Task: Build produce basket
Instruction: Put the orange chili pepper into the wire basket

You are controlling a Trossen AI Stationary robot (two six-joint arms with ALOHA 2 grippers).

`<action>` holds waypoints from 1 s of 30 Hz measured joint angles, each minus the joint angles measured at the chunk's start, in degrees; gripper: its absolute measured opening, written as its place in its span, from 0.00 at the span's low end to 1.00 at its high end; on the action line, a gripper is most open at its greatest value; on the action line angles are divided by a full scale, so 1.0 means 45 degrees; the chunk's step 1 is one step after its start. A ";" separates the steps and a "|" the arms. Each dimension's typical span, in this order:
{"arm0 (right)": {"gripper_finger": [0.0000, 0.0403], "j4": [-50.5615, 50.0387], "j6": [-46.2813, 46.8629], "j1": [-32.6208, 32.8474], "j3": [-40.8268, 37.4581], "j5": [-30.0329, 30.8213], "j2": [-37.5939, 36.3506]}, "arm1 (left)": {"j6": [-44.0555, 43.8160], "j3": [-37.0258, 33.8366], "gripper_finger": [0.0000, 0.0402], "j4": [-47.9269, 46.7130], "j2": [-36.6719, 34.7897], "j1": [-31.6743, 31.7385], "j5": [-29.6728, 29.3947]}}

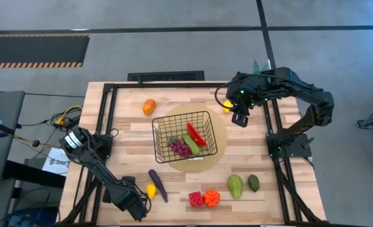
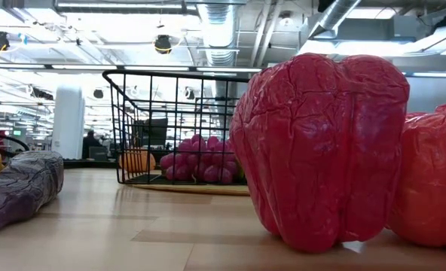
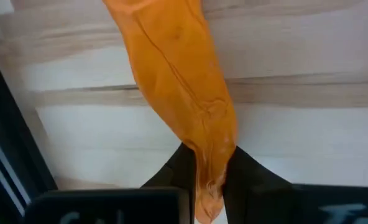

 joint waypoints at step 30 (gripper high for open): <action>0.24 0.0023 0.0476 -0.0299 0.0000 0.0000 -0.0005 | 1.1917 0.5548 0.03 -0.5622 -0.3726 0.5830 -1.1526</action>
